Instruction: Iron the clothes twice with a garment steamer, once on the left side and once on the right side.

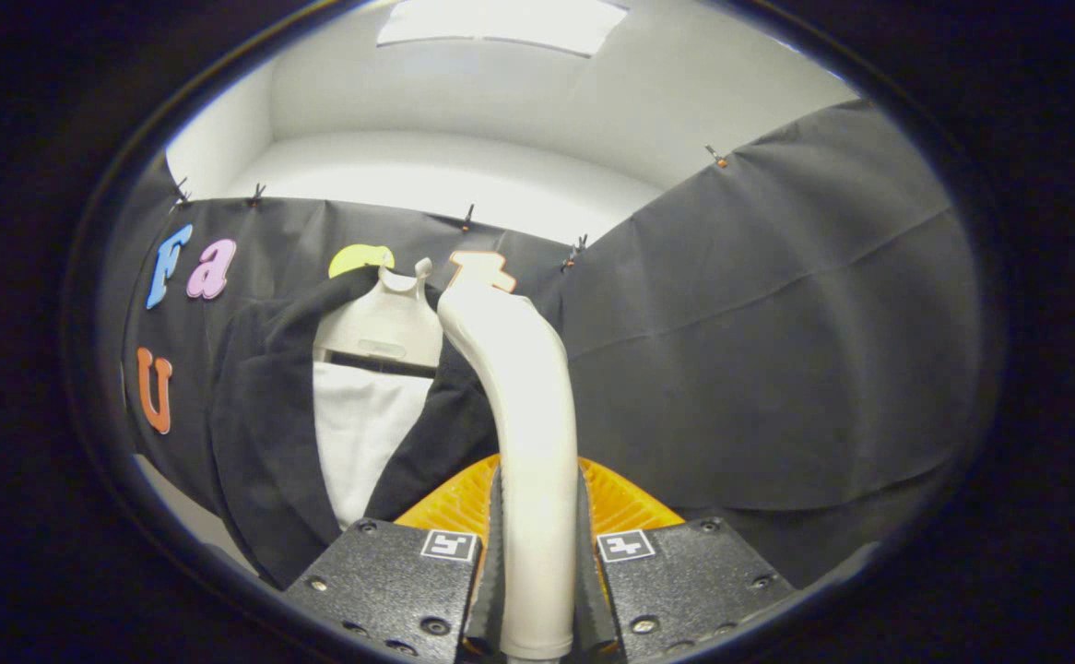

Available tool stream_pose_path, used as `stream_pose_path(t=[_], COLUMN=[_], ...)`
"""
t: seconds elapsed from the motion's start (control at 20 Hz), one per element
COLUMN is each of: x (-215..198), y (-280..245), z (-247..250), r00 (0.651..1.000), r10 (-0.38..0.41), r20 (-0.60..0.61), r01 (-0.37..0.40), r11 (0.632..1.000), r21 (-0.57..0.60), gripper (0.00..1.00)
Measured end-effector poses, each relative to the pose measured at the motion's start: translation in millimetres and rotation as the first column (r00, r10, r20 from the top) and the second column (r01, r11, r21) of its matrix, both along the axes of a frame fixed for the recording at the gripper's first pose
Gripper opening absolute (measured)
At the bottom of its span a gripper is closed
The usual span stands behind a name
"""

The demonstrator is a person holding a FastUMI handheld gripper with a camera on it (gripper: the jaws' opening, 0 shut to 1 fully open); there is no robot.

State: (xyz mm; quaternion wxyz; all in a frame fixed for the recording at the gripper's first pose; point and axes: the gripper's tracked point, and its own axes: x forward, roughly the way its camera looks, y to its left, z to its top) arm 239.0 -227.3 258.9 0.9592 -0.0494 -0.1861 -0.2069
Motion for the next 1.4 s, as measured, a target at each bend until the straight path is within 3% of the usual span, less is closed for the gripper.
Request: stream_pose_path(t=[0.3, 0.45, 0.9, 1.4], x=[41, 51, 48, 53], y=[1, 5, 11, 1], z=[23, 8, -54, -124], r00=[1.0, 1.0, 0.982, 0.94], r10=[-0.016, -0.012, -0.13, -0.206], r20=[-0.007, -0.029, -0.135, -0.272], r01=[0.016, 0.012, 0.124, 0.198], r11=[0.999, 1.0, 0.991, 0.978], r21=[-0.027, -0.019, -0.047, -0.06], gripper=[0.34, 0.34, 0.34, 0.34])
